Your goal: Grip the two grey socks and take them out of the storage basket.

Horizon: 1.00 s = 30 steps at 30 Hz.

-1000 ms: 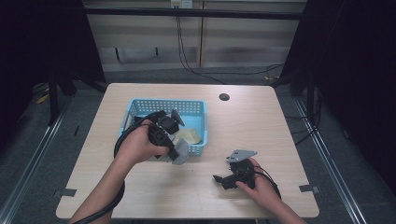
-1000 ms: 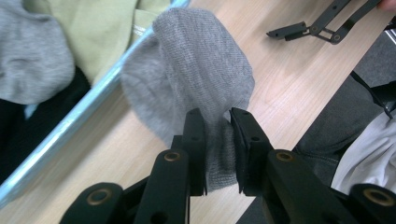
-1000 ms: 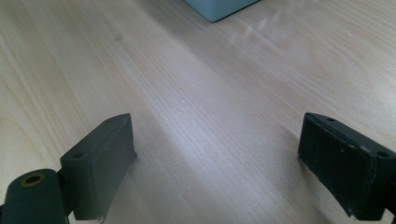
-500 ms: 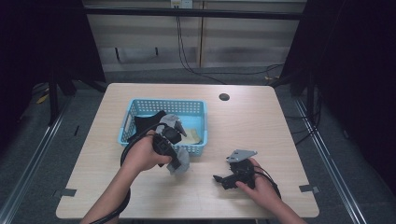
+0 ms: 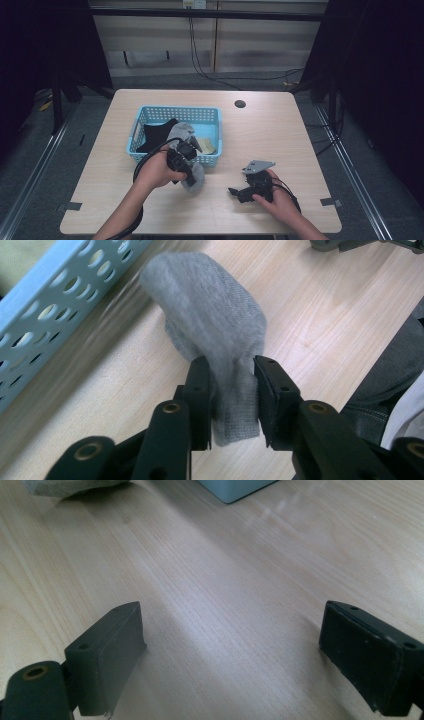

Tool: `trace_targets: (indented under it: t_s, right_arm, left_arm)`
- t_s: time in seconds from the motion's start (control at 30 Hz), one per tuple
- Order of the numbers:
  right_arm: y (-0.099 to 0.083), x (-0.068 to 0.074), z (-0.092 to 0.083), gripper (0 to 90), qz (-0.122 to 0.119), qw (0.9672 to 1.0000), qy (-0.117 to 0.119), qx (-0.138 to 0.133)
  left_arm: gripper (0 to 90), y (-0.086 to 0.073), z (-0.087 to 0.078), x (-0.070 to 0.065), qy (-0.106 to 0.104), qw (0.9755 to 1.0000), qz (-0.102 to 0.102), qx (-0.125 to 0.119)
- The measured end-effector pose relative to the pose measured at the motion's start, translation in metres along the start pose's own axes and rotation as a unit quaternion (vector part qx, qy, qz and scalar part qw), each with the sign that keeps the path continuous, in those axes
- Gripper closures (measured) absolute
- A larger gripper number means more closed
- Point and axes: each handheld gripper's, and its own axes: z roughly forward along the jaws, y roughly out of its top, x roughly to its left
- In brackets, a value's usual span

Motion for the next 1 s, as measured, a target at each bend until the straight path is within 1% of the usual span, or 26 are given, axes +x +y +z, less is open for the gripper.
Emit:
trace_targets:
  t_s: [0.2, 0.33, 0.37, 0.4, 0.43, 0.53, 0.57, 0.6, 0.67, 0.7, 0.8, 0.83, 0.9, 0.93, 1.0]
  right_arm:
    - [0.0, 0.0, 0.0, 10.4, -0.001, 1.0, 0.0, 0.001]
    - [0.0, 0.0, 0.0, 10.4, 0.0, 1.0, 0.0, 0.0]
    - [0.0, 0.0, 0.0, 10.4, 0.0, 1.0, 0.0, 0.0]
    - [0.0, 0.0, 0.0, 10.4, 0.0, 1.0, 0.0, 0.0]
    - [0.0, 0.0, 0.0, 10.4, 0.001, 1.0, 0.0, 0.0]
    - [0.0, 0.0, 0.0, 10.4, 0.0, 1.0, 0.0, 0.0]
    - [0.0, 0.0, 0.0, 10.4, 0.0, 1.0, 0.0, 0.0]
    - [0.0, 0.0, 0.0, 10.4, 0.0, 1.0, 0.0, 0.0]
    - [0.0, 0.0, 0.0, 10.4, 0.001, 1.0, 0.0, 0.0]
    - [0.0, 0.0, 0.0, 10.4, 0.001, 1.0, 0.0, 0.0]
    - [0.0, 0.0, 0.0, 10.4, 0.0, 1.0, 0.0, 0.0]
    - [0.0, 0.0, 0.0, 10.4, -0.002, 1.0, -0.001, -0.001]
    - [0.0, 0.0, 0.0, 10.4, -0.001, 1.0, 0.0, 0.0]
    - [0.0, 0.0, 0.0, 10.4, -0.001, 1.0, 0.0, 0.0]
    - [0.0, 0.0, 0.0, 10.4, -0.001, 1.0, 0.0, 0.0]
  left_arm:
    - [60.3, 0.0, -0.001, 0.001, 0.0, 1.0, -0.002, -0.002]
    - [54.7, -0.001, -0.003, 0.0, 0.0, 0.9999, -0.004, -0.011]
    - [54.7, -0.001, -0.004, 0.0, 0.003, 0.9999, 0.0, -0.014]
    - [51.4, -0.002, -0.007, 0.001, 0.005, 0.9997, -0.006, -0.022]
    - [49.4, -0.002, -0.008, 0.001, 0.005, 0.9998, -0.004, -0.021]
    - [45.2, -0.003, -0.009, 0.001, 0.007, 0.9996, -0.007, -0.027]
    - [45.2, -0.003, -0.011, 0.002, 0.011, 0.9997, -0.001, -0.024]
    - [43.5, -0.004, -0.013, 0.002, 0.011, 0.9994, -0.007, -0.033]
    - [41.1, -0.004, -0.016, 0.003, 0.013, 0.9992, -0.006, -0.038]
    - [38.9, -0.004, -0.016, 0.002, 0.014, 0.9989, -0.009, -0.043]
    - [34.0, -0.003, -0.022, 0.002, 0.018, 0.9983, -0.01, -0.055]
    - [34.0, -0.002, -0.024, 0.003, 0.019, 0.9983, -0.007, -0.056]
    - [33.7, -0.001, -0.029, 0.003, 0.02, 0.9978, -0.009, -0.063]
    - [32.6, 0.0, -0.032, 0.004, 0.022, 0.9977, -0.005, -0.064]
    - [30.7, 0.002, -0.038, 0.005, 0.028, 0.9971, -0.007, -0.07]
